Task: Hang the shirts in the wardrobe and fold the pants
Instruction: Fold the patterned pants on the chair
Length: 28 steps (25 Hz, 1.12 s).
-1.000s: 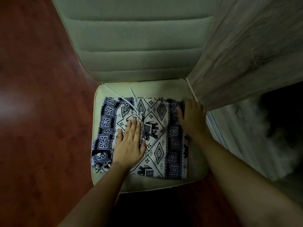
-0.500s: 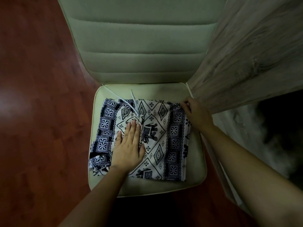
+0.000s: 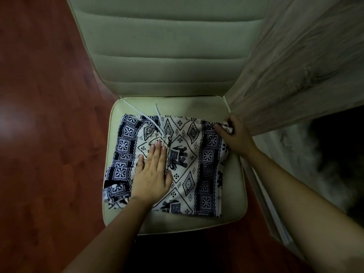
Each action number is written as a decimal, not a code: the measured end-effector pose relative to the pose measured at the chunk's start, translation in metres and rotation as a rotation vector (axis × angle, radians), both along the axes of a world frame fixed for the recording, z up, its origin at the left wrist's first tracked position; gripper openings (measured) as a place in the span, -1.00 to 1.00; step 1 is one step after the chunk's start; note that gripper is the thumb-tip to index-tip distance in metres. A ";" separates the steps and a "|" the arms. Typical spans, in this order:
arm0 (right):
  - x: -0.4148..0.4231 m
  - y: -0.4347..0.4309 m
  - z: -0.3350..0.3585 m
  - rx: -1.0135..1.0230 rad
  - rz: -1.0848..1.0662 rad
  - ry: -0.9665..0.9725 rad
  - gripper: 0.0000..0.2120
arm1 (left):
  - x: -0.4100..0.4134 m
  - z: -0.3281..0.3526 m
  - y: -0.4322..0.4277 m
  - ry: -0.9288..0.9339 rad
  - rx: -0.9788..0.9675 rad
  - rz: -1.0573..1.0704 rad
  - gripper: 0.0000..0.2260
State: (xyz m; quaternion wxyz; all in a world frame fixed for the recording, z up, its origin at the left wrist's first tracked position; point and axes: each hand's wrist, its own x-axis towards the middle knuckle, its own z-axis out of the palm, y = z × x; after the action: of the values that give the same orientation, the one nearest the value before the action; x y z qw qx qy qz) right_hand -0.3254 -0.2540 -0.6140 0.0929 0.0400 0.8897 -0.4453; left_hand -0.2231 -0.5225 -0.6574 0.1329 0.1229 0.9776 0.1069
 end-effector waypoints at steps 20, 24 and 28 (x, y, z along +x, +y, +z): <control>0.052 -0.021 -0.007 -0.276 -0.390 -0.397 -0.15 | -0.002 0.010 0.001 -0.062 -0.026 0.004 -0.37; 0.054 -0.013 0.002 -0.218 -0.100 -0.622 -0.23 | -0.003 0.011 0.003 -0.059 -0.033 0.002 -0.38; 0.072 -0.017 0.008 -0.270 -0.077 -0.637 -0.73 | -0.003 0.011 0.003 -0.068 -0.026 0.008 -0.38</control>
State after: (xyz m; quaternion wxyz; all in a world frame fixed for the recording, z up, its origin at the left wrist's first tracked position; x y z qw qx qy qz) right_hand -0.2537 -0.2705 -0.6056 0.3535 0.1976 0.7468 -0.5275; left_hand -0.2256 -0.5194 -0.6460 0.1673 0.1133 0.9743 0.0991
